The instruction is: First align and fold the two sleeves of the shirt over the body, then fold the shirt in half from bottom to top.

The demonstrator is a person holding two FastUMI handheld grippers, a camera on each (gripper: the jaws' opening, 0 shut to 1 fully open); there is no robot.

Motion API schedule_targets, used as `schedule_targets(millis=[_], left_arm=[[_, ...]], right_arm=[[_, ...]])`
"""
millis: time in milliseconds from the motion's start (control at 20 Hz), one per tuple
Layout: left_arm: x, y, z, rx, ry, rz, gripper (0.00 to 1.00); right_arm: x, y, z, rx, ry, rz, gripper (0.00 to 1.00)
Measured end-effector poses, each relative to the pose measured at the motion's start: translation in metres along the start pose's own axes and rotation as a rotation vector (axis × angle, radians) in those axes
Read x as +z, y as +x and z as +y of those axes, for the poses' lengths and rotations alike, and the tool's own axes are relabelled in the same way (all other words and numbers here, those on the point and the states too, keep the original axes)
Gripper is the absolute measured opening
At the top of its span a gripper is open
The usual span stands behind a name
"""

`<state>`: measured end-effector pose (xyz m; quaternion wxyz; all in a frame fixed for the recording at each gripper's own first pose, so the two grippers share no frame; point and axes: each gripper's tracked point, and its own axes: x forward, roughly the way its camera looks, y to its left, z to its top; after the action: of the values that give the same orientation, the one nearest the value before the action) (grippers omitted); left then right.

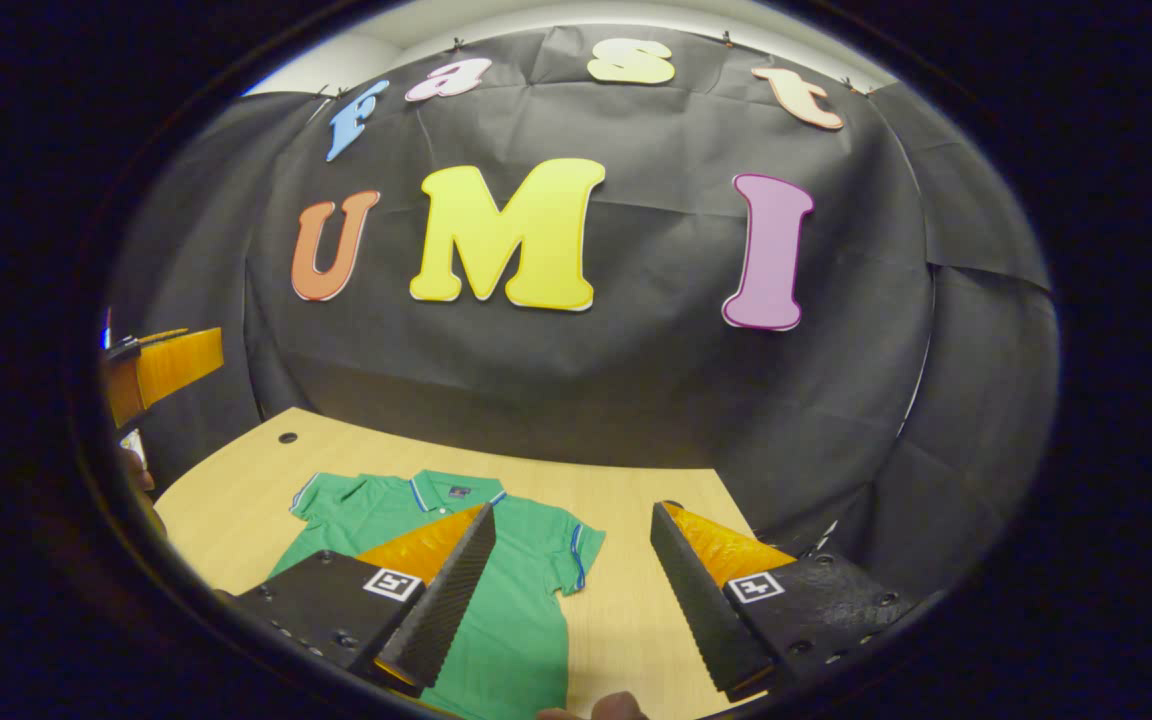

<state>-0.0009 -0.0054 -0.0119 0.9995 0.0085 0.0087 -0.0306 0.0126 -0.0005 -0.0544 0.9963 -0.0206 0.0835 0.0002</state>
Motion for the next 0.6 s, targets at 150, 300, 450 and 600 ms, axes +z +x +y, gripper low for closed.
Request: schedule_targets(millis=[150,300,450,600], left_arm=[[-0.002,0.001,0.0,0.009,-0.004,0.003,1.0],[-0.003,0.001,0.001,0.024,-0.004,0.011,1.0],[-0.003,0.002,0.002,0.036,-0.001,0.014,1.0],[-0.004,0.002,0.002,0.042,0.004,0.018,1.0]], right_arm=[[-0.008,0.009,0.0,0.012,-0.001,0.031,0.95],[-0.018,0.024,-0.004,0.02,0.014,0.072,0.95],[-0.033,0.038,-0.007,0.029,0.04,0.126,0.97],[-0.049,0.05,-0.009,0.037,0.044,0.175,0.97]])
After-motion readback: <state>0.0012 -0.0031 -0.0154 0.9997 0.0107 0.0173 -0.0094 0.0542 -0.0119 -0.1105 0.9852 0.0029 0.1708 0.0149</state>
